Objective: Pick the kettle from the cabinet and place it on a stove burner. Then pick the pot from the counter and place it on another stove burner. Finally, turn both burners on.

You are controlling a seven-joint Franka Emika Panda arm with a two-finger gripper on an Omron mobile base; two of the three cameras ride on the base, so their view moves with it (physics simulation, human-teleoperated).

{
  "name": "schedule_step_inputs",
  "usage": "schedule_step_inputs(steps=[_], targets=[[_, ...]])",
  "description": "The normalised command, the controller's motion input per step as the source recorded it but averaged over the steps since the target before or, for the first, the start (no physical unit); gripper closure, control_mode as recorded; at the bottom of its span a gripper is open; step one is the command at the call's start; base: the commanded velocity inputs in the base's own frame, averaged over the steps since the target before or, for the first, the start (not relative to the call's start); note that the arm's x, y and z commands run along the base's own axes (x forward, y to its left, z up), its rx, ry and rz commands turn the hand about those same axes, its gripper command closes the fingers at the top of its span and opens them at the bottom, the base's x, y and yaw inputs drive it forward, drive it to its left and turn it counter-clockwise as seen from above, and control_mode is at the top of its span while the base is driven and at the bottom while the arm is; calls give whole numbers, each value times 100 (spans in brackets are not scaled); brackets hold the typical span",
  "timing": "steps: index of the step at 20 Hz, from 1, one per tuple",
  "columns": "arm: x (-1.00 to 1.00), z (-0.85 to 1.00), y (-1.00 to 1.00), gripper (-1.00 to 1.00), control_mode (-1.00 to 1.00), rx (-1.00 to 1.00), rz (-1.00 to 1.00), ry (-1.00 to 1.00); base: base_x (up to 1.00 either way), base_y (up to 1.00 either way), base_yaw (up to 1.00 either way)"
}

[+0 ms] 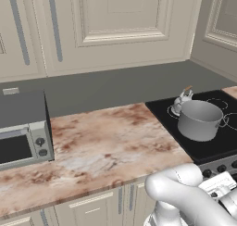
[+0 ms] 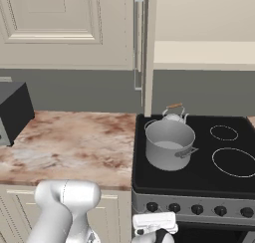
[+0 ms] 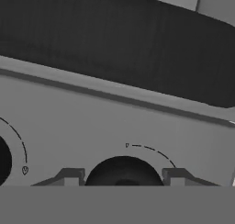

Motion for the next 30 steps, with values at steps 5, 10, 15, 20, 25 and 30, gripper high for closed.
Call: schedule_step_inputs(steps=[5,10,15,20,25,30], targets=[[0,1,0,100,-100,-20,0,0,0,0,0],[0,0,0,100,-100,-19,0,0,0,0,0],[0,0,0,100,-100,-19,0,0,0,0,0],[0,0,0,100,-100,-20,0,-1,0,0,0],[-1,0,0,100,-100,-20,0,-3,0,0,0],[-1,0,0,100,-100,-20,0,-4,0,0,0]])
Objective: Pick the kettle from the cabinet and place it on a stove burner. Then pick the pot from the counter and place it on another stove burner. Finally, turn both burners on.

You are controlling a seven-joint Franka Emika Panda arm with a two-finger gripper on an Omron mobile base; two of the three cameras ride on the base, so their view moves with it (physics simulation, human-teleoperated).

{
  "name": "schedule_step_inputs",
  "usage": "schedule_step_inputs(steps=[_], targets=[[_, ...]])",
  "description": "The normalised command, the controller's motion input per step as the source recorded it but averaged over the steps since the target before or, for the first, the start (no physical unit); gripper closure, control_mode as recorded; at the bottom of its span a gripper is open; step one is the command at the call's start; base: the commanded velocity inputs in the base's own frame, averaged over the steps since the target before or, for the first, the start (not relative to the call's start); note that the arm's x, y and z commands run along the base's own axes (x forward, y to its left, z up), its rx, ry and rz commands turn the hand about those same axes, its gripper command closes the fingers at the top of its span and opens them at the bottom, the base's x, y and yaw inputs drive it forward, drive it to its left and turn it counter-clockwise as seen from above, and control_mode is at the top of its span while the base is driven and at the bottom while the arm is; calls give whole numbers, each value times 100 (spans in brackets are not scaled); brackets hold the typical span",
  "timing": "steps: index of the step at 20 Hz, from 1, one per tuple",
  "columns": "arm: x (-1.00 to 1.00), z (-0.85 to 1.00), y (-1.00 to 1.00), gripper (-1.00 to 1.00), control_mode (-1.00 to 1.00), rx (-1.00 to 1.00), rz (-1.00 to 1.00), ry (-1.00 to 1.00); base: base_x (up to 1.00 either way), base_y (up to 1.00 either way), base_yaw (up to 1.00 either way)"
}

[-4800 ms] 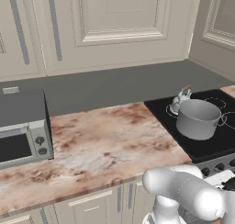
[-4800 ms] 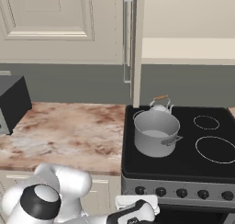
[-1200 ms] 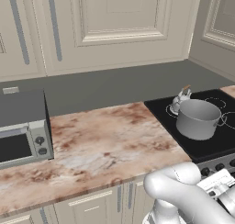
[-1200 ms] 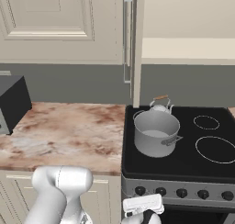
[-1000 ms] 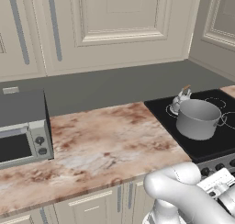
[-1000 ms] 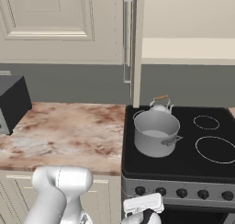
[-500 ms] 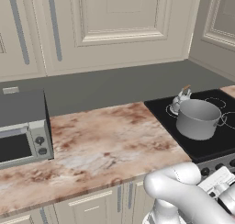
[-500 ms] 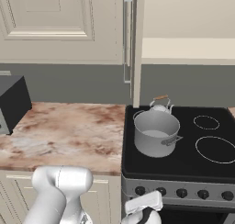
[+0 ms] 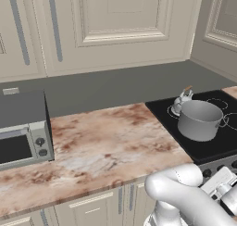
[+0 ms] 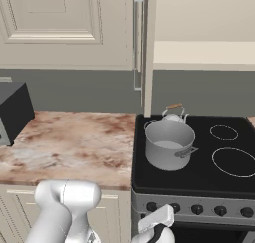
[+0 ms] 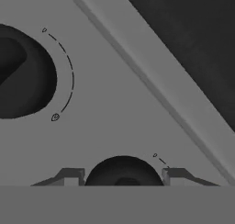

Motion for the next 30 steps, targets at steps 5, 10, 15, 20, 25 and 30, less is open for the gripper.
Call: schedule_step_inputs(steps=[5,10,15,20,25,30], targets=[[-1,0,0,100,-100,-20,0,-4,0,0,0],[-1,0,0,100,-100,-19,0,-5,0,0,0],[0,0,0,100,-100,-20,0,-4,0,0,0],[-3,0,0,100,-100,-10,0,0,0,0,0],[0,0,0,-100,-100,0,0,1,0,0,0],[-10,0,-5,-100,-100,1,0,0,0,0,0]])
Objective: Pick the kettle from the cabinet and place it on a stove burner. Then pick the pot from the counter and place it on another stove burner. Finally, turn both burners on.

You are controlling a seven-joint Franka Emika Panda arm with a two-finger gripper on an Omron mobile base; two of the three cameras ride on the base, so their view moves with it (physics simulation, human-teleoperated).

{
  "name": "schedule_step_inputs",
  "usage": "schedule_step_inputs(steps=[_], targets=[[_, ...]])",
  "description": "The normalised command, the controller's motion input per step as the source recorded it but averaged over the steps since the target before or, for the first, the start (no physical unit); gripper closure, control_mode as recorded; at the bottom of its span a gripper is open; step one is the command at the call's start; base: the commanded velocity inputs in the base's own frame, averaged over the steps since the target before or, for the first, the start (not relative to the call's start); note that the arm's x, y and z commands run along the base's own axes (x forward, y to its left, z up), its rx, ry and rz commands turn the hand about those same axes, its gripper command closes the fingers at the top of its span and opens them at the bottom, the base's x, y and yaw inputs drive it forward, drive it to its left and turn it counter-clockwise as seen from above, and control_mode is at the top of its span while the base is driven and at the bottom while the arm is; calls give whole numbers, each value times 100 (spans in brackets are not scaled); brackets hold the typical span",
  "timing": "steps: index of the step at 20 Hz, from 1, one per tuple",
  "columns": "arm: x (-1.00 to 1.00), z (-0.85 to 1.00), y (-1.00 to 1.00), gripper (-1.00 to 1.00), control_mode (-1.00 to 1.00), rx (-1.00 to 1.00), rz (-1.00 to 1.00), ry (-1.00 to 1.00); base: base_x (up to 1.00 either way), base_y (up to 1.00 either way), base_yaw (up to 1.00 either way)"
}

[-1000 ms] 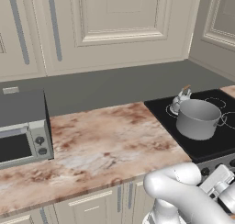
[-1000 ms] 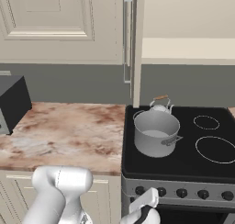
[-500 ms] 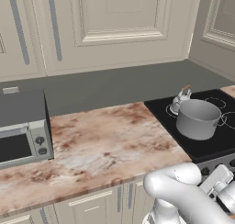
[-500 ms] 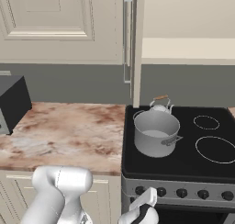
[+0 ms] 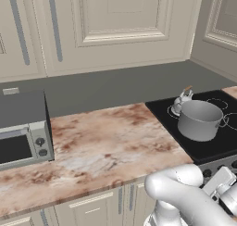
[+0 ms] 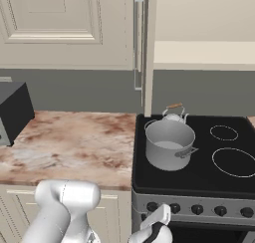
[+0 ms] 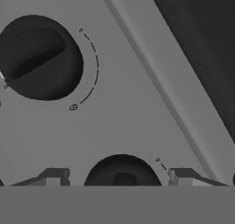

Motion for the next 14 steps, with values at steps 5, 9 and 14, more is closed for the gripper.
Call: schedule_step_inputs(steps=[5,9,14], targets=[[-28,8,-14,-100,-100,1,0,0,0,0,0],[-26,28,-6,-100,-100,0,0,0,0,0,0],[-19,28,-10,-100,-100,1,0,0,0,0,0]])
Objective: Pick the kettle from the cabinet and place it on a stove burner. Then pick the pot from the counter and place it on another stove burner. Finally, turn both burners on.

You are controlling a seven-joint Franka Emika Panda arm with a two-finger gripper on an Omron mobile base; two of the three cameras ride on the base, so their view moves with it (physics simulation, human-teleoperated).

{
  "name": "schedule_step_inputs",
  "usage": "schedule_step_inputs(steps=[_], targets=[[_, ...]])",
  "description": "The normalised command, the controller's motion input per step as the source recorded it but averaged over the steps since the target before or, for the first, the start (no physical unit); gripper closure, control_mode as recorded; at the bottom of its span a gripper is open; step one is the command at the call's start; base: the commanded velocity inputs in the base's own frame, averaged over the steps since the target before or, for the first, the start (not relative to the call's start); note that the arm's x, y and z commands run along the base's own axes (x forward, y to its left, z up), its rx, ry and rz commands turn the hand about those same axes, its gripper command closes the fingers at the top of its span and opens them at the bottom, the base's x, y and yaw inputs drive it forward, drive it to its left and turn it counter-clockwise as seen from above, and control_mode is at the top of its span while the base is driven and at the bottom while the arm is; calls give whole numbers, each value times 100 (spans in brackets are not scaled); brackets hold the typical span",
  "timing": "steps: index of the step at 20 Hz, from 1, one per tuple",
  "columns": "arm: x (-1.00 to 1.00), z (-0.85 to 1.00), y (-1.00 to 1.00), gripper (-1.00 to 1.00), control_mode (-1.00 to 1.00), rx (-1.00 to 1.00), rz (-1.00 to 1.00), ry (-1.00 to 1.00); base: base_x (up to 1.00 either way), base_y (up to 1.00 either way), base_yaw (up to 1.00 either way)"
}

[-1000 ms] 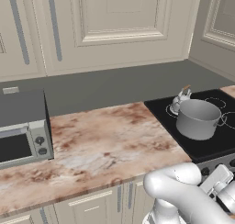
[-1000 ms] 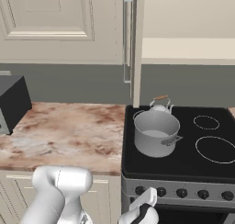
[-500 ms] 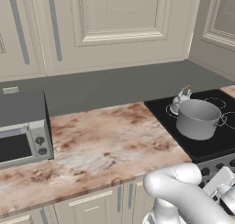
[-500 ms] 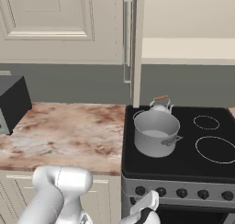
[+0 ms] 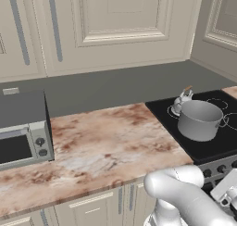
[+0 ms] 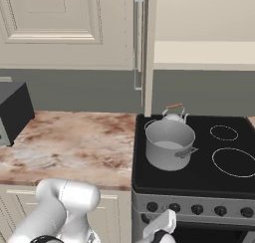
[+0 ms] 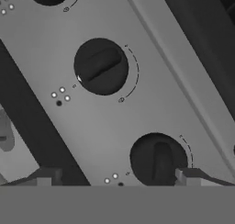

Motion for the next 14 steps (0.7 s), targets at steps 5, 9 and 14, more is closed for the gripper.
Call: schedule_step_inputs(steps=[5,9,14], targets=[[-23,22,-22,-100,-100,7,0,0,0,0,0],[-22,20,-29,-100,-100,13,0,0,0,0,0],[-9,5,-32,-100,-100,22,0,0,0,0,0]])
